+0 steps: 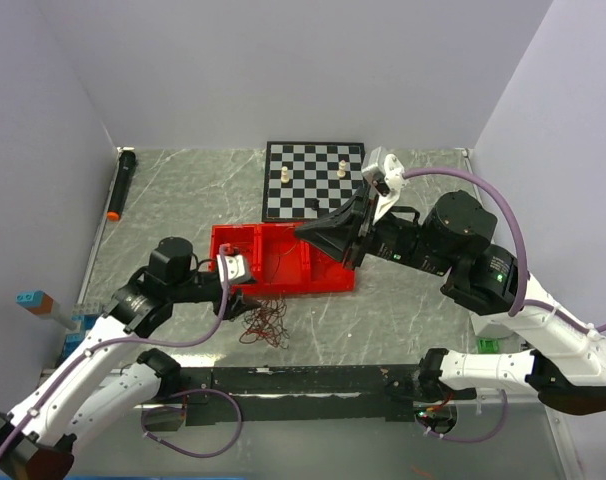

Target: Untangle the cables

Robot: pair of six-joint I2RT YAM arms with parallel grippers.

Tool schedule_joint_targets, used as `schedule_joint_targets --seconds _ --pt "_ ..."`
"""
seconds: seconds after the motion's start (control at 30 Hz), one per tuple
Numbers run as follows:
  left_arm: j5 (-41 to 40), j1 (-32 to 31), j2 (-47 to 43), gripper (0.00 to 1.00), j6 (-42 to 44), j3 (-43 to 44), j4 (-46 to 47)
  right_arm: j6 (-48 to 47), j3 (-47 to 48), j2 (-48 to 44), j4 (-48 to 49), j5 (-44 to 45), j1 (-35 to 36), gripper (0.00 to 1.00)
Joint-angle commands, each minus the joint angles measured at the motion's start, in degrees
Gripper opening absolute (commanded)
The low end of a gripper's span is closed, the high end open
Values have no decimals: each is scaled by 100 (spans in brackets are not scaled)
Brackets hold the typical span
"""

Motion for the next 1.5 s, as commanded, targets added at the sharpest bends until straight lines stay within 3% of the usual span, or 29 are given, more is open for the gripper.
schedule_joint_targets --seconds 0.0,0.27,0.43,0.53,0.67,0.87,1.03,1.13,1.23,1.37,1.47 --pt "-848 263 -290 61 592 217 -300 -18 117 -71 -9 -66 47 0" --pt "-604 518 -326 73 1111 621 -800 70 -67 -80 -115 -260 64 0" --pt "380 536 -185 73 2042 938 -1827 26 -155 -97 -150 -137 47 0" --pt "470 545 -159 72 2622 1079 -2268 -18 -173 -106 -159 -49 55 0" --pt "215 632 -212 64 2115 1341 -1743 -45 -217 -97 -167 135 56 0" --pt "1979 650 -36 47 1614 1546 -2295 -88 -191 -62 -45 285 56 0" --pt "1930 606 -159 30 2236 1062 -2542 -150 -77 25 26 311 47 0" --pt "1859 589 -98 27 2457 1000 -2638 -185 29 113 17 294 55 0" --pt "1631 562 -106 32 2527 790 -2516 -203 82 157 35 241 55 0" --pt "727 536 -159 64 2397 430 -1657 -212 117 184 26 206 47 0" --pt "426 536 16 72 2184 262 -1189 -203 126 210 35 180 47 0"
